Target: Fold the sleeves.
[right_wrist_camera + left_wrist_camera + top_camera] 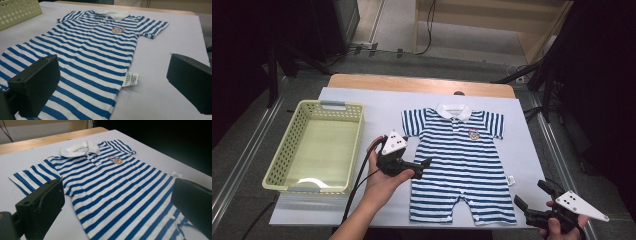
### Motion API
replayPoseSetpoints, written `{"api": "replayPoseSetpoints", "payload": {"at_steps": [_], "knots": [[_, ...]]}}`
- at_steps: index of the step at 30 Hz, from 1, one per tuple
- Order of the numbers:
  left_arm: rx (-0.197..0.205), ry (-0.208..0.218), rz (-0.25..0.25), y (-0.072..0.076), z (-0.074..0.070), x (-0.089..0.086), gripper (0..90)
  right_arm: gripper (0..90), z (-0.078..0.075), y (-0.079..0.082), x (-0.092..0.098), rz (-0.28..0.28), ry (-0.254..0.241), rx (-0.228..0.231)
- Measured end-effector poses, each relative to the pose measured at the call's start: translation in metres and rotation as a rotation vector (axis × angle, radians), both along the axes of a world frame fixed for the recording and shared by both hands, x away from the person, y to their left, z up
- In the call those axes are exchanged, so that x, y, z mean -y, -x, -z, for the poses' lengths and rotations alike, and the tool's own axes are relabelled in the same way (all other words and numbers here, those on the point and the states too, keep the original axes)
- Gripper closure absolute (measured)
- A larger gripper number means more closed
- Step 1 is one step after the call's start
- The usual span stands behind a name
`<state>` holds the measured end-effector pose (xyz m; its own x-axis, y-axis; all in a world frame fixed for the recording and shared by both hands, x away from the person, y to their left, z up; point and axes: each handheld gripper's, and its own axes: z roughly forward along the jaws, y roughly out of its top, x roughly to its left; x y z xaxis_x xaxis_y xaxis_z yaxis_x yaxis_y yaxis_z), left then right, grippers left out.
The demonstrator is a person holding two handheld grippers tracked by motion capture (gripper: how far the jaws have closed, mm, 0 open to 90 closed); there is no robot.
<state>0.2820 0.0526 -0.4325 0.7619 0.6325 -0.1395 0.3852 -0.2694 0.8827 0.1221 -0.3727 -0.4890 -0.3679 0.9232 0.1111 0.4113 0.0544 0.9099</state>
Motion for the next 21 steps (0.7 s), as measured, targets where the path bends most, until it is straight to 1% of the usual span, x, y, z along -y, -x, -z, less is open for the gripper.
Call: {"api": "replayPoseSetpoints", "payload": {"at_steps": [3,6,12,17,20,21], "knots": [[-0.002,-0.013,0.002,-0.009,-0.001,0.003,0.0,0.0,0.001,0.000,0.000,-0.002,0.005,0.006],[0.000,-0.017,0.001,-0.016,-0.002,0.007,0.0,0.0,0.002,0.001,0.000,-0.011,0.016,0.012],[-0.014,-0.009,-0.011,-0.031,-0.005,0.012,0.0,0.0,0.003,0.002,0.001,-0.002,0.014,0.012],[-0.020,-0.018,-0.021,-0.045,-0.006,0.015,0.0,0.0,0.004,0.002,0.001,-0.007,0.014,0.014],[-0.027,-0.018,-0.031,-0.054,-0.006,0.017,0.0,0.0,0.004,0.002,0.001,-0.013,0.012,0.019],[-0.033,-0.014,-0.033,-0.056,-0.006,0.017,0.0,0.0,0.004,0.003,0.001,-0.012,0.014,0.014]]}}
